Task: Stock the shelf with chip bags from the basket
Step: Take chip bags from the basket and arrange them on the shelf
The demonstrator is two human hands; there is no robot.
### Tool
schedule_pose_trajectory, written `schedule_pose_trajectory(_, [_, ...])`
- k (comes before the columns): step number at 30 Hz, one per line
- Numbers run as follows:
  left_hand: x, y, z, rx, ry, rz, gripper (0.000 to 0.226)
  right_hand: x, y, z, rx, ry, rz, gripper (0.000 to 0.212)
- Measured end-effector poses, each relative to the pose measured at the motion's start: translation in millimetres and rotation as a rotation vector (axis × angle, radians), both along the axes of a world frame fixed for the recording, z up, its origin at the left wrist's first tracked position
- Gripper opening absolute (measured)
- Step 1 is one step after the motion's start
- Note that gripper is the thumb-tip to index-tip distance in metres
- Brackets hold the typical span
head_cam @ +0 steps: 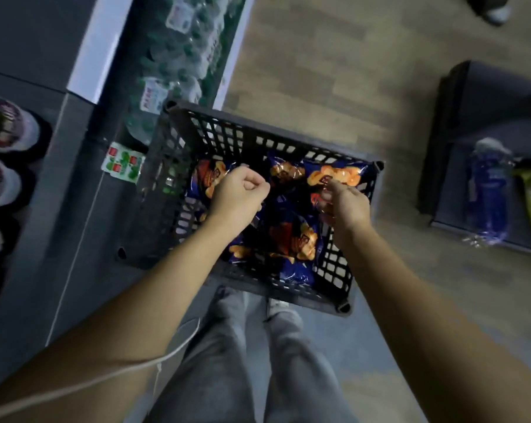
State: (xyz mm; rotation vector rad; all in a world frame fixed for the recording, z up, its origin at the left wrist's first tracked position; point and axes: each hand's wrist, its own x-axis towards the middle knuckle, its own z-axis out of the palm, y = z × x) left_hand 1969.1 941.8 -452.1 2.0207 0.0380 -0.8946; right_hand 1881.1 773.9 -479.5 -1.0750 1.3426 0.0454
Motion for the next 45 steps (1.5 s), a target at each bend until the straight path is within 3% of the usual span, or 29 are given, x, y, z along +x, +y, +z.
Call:
schedule_pose_trajectory(4, [-11.3, 6.8, -45.4, 0.068, 0.086, -0.019, 0.004, -26.1, 11.0, -42.7, -0.07, 0.198, 0.059, 0.018])
schedule_pose_trajectory(7, [-17.8, 9.8, -69.3, 0.103, 0.145, -0.022, 0.003, -32.4, 14.3, -69.2, -0.191, 0.228, 0.092, 0.04])
schedule_pose_trajectory(11, [-21.9, 10.8, -86.6, 0.127, 0.173, -0.021, 0.003, -38.6, 13.1, -90.6, -0.391, 0.397, 0.342, 0.056])
schedule_pose_trajectory(14, [-24.6, 9.8, -89.1, 0.128, 0.197, -0.009, 0.003, -48.8, 19.3, -92.6, -0.31, 0.428, 0.457, 0.07])
schedule_pose_trajectory(19, [-25.5, 10.4, -82.3, 0.127, 0.199, -0.007, 0.005, -54.3, 28.2, -88.2, -0.207, 0.341, 0.386, 0.076])
schedule_pose_trajectory(28, [-15.2, 19.6, -50.0, 0.104, 0.143, 0.058, 0.008, -29.7, 34.6, -49.1, -0.165, 0.103, 0.323, 0.025])
schedule_pose_trajectory(33, [-7.0, 26.8, -16.9, 0.106, 0.029, 0.202, 0.028, -3.7, 33.9, -4.7, -0.1, -0.074, 0.252, 0.023])
schedule_pose_trajectory(38, [0.3, 22.2, 43.7, -0.104, 0.078, 0.386, 0.065, 26.0, 38.3, 54.3, -0.071, -0.24, 0.27, 0.03])
schedule_pose_trajectory(45, [12.4, 39.4, 140.7, -0.403, -0.027, 0.575, 0.079, 57.5, 58.4, 148.3, -0.012, -0.521, 0.321, 0.022])
